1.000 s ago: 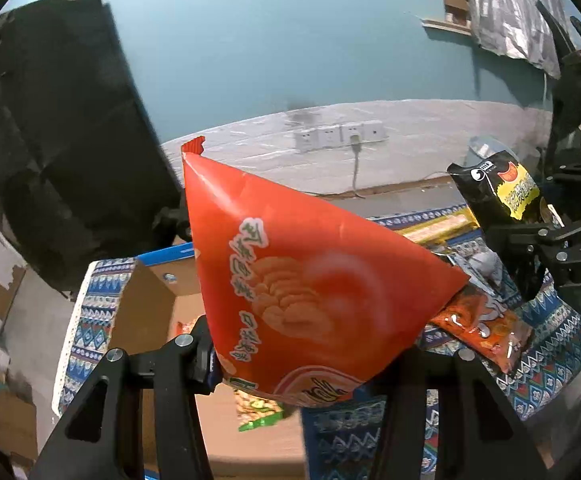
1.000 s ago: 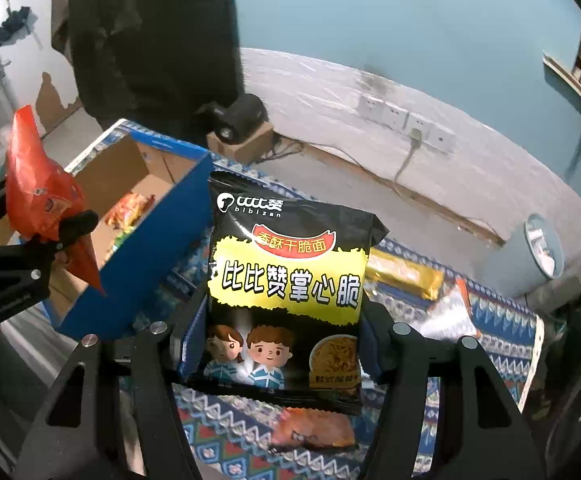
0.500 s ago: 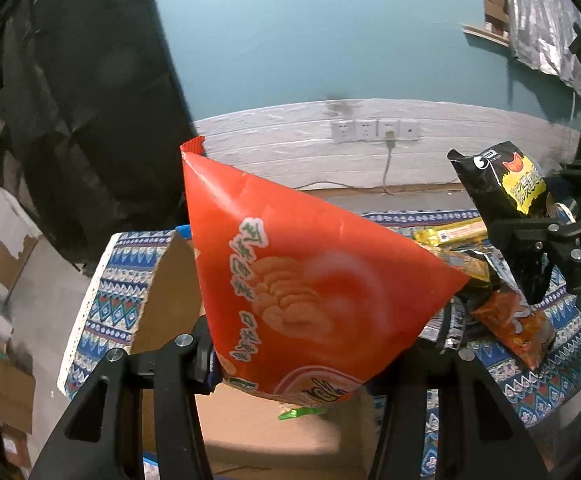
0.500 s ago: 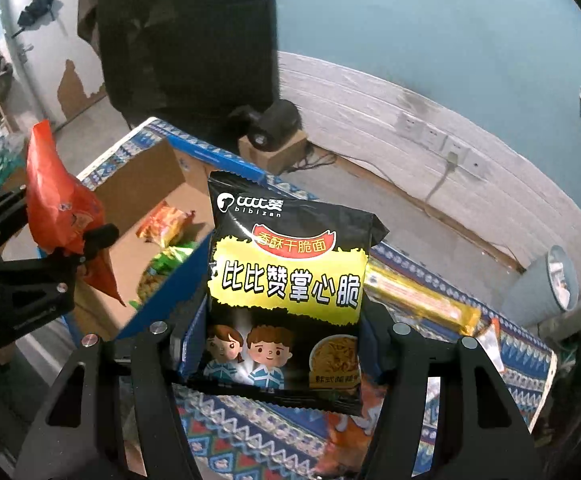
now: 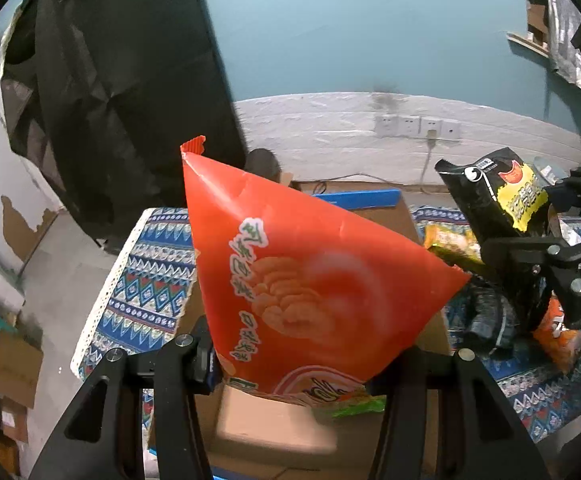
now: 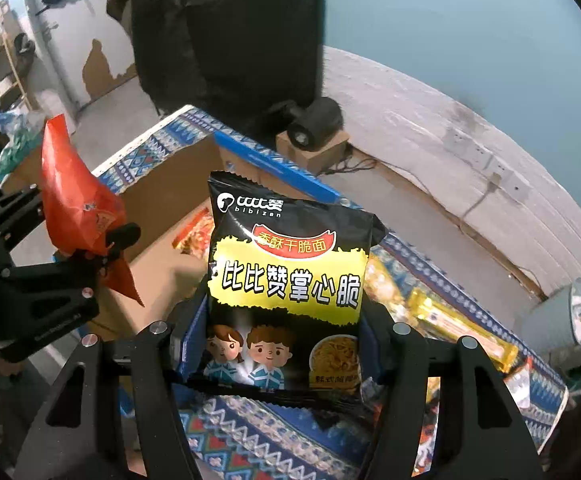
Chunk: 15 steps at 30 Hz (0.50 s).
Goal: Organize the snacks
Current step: 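Carry both bags over the box and open both grippers to drop them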
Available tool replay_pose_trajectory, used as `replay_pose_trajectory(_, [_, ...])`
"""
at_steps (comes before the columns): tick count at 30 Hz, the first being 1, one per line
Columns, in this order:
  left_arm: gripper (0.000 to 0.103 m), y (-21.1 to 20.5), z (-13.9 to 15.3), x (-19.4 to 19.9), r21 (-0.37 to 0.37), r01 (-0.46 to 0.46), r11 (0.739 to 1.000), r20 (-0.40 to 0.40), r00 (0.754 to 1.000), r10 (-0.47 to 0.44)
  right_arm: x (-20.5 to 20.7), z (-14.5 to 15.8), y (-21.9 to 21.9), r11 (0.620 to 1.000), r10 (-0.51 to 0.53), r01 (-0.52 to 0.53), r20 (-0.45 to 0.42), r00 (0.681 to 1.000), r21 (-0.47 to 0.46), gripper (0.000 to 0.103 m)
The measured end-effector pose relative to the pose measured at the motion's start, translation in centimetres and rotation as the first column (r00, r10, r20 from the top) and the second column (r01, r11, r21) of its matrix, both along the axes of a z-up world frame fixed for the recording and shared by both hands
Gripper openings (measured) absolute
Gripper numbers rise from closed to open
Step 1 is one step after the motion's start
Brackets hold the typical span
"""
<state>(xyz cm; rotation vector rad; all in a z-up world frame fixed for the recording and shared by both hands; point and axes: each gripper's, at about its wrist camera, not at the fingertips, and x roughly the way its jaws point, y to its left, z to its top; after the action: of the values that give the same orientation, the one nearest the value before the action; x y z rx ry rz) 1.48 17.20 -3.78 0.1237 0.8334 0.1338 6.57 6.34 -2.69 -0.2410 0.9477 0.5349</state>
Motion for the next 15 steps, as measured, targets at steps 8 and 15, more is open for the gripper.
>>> replay_pose_trajectory(8, [0.052,2.4,-1.3,0.3,0.016,-0.044,0.999,-0.029,0.999,0.044,1.3,-1.6,3.4,0.999,0.034,-0.034,-0.043,0.999,-0.004,0.062])
replay_pose_trajectory(15, [0.053,4.2,-2.4,0.6,-0.002,-0.091,0.996,-0.072,0.993,0.091,2.2,-3.1,5.4,0.998,0.068,-0.068,-0.089,0.994,0.004,0.063])
